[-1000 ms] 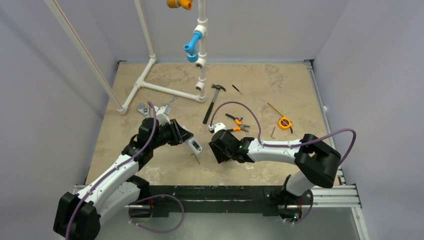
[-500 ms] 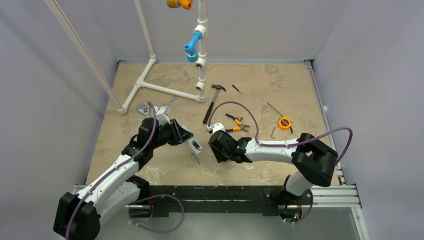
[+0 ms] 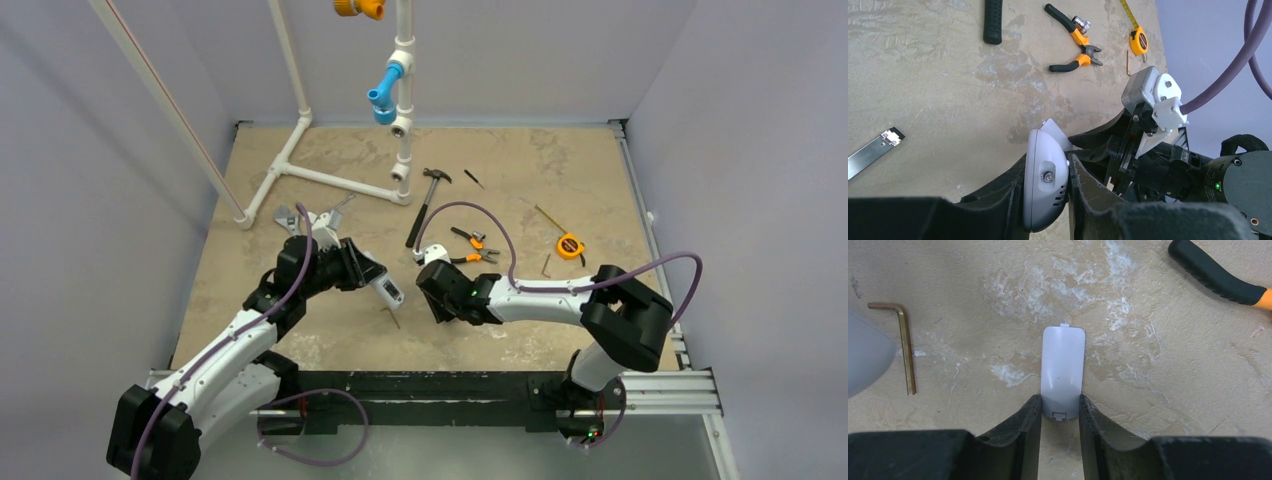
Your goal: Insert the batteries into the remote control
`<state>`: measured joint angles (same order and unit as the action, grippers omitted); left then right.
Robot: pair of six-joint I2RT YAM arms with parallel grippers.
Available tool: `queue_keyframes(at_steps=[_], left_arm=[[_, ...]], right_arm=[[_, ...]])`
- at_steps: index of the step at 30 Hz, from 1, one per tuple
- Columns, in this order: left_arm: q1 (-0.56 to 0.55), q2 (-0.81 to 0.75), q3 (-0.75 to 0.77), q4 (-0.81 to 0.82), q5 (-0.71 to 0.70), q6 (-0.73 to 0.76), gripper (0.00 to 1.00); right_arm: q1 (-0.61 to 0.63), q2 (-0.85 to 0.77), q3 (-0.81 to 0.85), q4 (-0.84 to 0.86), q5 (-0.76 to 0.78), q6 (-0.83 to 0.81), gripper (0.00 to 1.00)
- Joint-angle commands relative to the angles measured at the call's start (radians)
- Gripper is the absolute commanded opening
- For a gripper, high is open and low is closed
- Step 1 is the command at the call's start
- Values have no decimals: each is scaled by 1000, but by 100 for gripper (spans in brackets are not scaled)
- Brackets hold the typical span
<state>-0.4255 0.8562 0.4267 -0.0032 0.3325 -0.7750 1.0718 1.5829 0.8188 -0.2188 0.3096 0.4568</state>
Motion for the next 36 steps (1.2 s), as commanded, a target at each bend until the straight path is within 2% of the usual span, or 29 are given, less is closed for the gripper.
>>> queue_keyframes(at_steps=[1, 9, 20, 28, 36], left_arm=[[5, -11, 31, 38, -4, -1, 0], [5, 20, 38, 62, 8, -6, 0], [5, 78, 34, 135, 41, -52, 0], [6, 26, 25, 151, 20, -80, 0], [-7, 95, 4, 358, 135, -201, 0]], right_arm=[[5, -28, -2, -25, 25, 5, 21], [5, -192, -63, 9, 25, -30, 21], [5, -334, -111, 18, 2, -59, 21], [5, -476, -159, 62, -47, -171, 22], [5, -571, -110, 4, -169, -293, 23]])
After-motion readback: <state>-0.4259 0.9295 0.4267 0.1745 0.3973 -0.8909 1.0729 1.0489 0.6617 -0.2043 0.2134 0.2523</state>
